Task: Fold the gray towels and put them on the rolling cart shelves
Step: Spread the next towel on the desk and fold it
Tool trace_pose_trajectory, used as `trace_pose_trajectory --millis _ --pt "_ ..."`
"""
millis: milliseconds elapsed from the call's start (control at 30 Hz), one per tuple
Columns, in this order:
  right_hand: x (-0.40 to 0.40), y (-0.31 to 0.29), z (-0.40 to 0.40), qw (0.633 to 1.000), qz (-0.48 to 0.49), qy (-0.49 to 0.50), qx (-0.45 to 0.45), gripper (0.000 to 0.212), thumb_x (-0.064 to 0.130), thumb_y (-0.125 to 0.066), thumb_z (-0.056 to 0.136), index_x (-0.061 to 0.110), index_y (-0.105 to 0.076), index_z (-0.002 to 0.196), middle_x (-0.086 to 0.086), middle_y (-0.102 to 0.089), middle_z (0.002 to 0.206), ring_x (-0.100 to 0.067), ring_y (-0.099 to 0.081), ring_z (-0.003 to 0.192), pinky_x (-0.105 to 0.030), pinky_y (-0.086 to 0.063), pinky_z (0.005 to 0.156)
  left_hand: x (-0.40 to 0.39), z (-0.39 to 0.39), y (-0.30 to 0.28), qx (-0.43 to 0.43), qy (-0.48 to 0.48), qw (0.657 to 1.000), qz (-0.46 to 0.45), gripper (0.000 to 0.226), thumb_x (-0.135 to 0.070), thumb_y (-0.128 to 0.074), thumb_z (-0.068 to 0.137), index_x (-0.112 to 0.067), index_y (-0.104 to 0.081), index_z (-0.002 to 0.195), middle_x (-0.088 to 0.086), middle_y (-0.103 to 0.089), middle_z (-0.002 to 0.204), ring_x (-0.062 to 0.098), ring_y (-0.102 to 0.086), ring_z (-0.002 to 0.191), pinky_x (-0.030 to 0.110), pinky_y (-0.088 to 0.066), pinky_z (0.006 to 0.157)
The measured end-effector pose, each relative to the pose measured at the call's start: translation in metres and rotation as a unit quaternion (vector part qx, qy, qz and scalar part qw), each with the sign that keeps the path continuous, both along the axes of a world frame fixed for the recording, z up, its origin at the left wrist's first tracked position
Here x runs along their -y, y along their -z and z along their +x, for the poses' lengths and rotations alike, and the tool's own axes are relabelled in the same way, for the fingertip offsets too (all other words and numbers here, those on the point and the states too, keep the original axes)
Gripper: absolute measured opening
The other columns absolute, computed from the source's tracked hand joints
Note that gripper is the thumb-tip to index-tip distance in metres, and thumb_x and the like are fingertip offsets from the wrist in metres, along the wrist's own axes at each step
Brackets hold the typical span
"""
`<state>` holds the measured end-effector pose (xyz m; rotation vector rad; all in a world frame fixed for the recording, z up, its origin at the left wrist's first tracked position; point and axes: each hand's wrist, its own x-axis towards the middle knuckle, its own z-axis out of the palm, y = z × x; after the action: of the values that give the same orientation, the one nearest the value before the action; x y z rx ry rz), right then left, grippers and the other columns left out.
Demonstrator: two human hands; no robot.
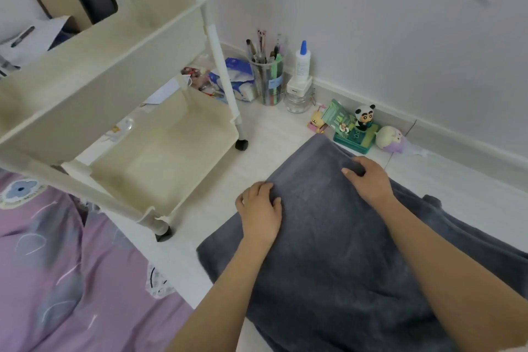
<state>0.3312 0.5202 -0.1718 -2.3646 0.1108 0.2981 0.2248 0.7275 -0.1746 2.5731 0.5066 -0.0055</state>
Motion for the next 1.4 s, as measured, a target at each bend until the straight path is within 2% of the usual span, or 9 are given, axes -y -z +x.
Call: trace_pose_trajectory --millis 233,400,533,733,867,967,1133,1267,1400 --pt "0.002 0.005 0.010 0.999 0.000 0.036 -0.003 0.022 0.027 -0.055 0.093 0.014 -0.063 0.109 -0.008 -0.066 0.111 -0.027 -0.057 0.104 -0.029 -0.037 0.085 0.030 0.094 0.006 -0.015 0.076 0.995 -0.064 0.045 -0.036 -0.054 0.092 -0.020 -0.048 0.134 0.003 -0.050 0.132 0.023 -0.040 0.123 0.034 -0.027 0.102" --pt "0.001 0.009 0.022 0.997 -0.028 0.075 0.007 0.026 0.035 -0.053 0.094 0.018 -0.064 0.109 -0.005 -0.067 0.113 -0.026 -0.058 0.106 -0.029 -0.039 0.082 0.040 0.132 0.009 0.040 0.082 0.995 -0.050 0.021 -0.030 -0.048 0.096 -0.010 -0.056 0.095 0.007 -0.059 0.097 0.027 -0.055 0.089 0.036 -0.040 0.072" --pt "0.001 0.011 0.031 0.994 -0.074 0.084 0.007 0.031 0.045 -0.046 0.094 0.021 -0.062 0.106 -0.005 -0.068 0.109 -0.027 -0.060 0.102 -0.031 -0.042 0.079 0.040 0.147 0.014 0.041 0.055 0.997 0.030 0.021 -0.031 -0.038 0.099 -0.014 -0.051 0.096 0.006 -0.062 0.092 0.027 -0.057 0.080 0.032 -0.035 0.060" --pt "0.004 0.008 0.022 0.996 -0.092 0.009 0.005 0.027 0.038 -0.049 0.094 0.018 -0.054 0.111 -0.007 -0.066 0.108 -0.027 -0.059 0.098 -0.030 -0.041 0.076 0.047 0.145 0.028 0.045 0.076 0.992 0.086 0.028 -0.029 -0.035 0.100 -0.008 -0.051 0.109 0.011 -0.058 0.108 0.030 -0.055 0.093 0.038 -0.040 0.071" --pt "0.027 0.002 -0.010 0.965 -0.226 -0.038 0.125 0.036 0.037 -0.049 0.093 0.018 -0.053 0.123 -0.008 -0.062 0.116 -0.029 -0.054 0.105 -0.039 -0.038 0.091 0.048 0.135 0.028 0.103 0.056 0.991 0.062 0.029 -0.024 -0.048 0.095 -0.009 -0.053 0.119 0.013 -0.055 0.116 0.030 -0.051 0.106 0.040 -0.039 0.086" --pt "0.067 0.005 -0.046 0.945 -0.252 0.029 0.205 0.039 0.036 -0.045 0.091 0.014 -0.058 0.120 -0.010 -0.062 0.115 -0.032 -0.054 0.105 -0.044 -0.040 0.091 0.054 0.106 0.032 0.173 0.175 0.966 0.074 0.031 -0.025 -0.043 0.091 -0.013 -0.062 0.112 0.009 -0.056 0.119 0.028 -0.051 0.111 0.040 -0.030 0.099" --pt "0.137 0.019 -0.101 0.949 -0.278 0.097 0.113 0.044 0.041 -0.035 0.090 0.013 -0.061 0.111 -0.009 -0.064 0.107 -0.034 -0.056 0.099 -0.046 -0.043 0.084 0.053 0.094 0.033 0.002 0.279 0.948 0.152 0.054 -0.042 -0.013 0.098 -0.028 -0.021 0.150 0.001 -0.015 0.159 0.022 -0.008 0.147 0.043 0.000 0.117" --pt "0.177 0.006 -0.126 0.949 -0.296 0.084 0.064 0.029 0.041 -0.047 0.092 0.018 -0.061 0.102 -0.004 -0.067 0.098 -0.028 -0.060 0.090 -0.038 -0.043 0.077 0.054 0.099 0.030 -0.059 0.283 0.942 0.170 0.053 -0.043 -0.013 0.101 -0.032 -0.001 0.151 0.000 0.005 0.160 0.021 0.008 0.147 0.044 0.005 0.119" --pt "0.209 -0.024 -0.131 0.950 -0.299 0.046 -0.083 0.042 0.064 -0.033 0.089 0.029 -0.056 0.091 0.006 -0.067 0.085 -0.019 -0.062 0.082 -0.029 -0.039 0.065 0.057 0.097 0.026 -0.099 0.265 0.941 0.187 0.054 -0.043 -0.009 0.101 -0.030 0.005 0.151 0.000 0.010 0.160 0.022 0.011 0.146 0.046 0.007 0.118"
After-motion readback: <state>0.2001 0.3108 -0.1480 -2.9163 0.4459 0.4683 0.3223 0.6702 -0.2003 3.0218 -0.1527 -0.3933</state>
